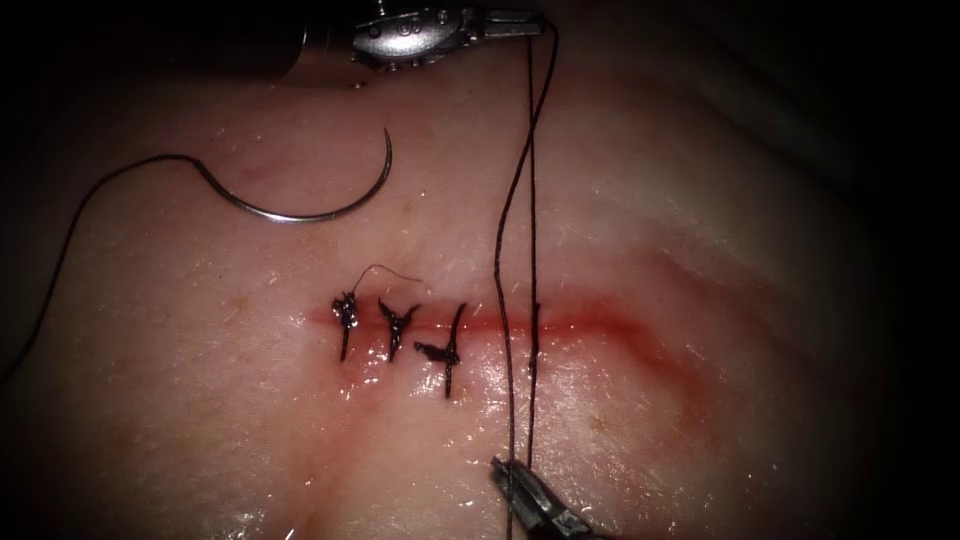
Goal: Wound Closure
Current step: Pull up with the left tool and down with the right tool to tighten the knot
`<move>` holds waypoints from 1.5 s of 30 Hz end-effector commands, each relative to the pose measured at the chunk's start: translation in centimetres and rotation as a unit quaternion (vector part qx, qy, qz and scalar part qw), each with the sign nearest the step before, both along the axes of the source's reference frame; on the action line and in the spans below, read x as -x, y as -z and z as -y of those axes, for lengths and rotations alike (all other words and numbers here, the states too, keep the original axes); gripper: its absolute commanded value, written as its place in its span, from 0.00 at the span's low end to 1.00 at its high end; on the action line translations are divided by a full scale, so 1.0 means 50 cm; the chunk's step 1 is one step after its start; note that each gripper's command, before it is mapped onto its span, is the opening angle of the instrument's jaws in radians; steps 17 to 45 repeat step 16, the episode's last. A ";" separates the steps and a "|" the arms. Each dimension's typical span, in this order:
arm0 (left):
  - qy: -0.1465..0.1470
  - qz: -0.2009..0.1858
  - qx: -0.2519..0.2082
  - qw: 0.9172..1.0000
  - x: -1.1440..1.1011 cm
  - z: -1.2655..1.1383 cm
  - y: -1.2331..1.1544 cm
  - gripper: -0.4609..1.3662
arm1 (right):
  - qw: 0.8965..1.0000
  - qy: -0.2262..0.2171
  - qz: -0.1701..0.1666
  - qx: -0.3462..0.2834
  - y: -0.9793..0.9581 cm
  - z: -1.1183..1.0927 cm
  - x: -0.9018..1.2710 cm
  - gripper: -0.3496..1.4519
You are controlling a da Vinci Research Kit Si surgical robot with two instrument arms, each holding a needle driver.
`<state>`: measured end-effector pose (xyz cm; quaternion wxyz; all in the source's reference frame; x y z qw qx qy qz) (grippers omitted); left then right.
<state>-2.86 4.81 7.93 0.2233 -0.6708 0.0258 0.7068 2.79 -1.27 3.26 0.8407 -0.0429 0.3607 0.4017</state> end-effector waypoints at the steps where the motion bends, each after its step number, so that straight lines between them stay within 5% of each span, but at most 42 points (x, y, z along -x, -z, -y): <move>1: -0.001 -0.001 0.000 1.000 -0.0002 0.0004 0.0003 0.06 | 1.000 -0.002 0.001 0.000 0.0000 0.0001 -0.0003 0.00; 45: 0.000 -0.002 0.001 1.000 -0.0003 0.0009 0.0009 0.06 | 1.000 0.001 0.002 0.001 0.0001 0.0004 -0.0012 0.00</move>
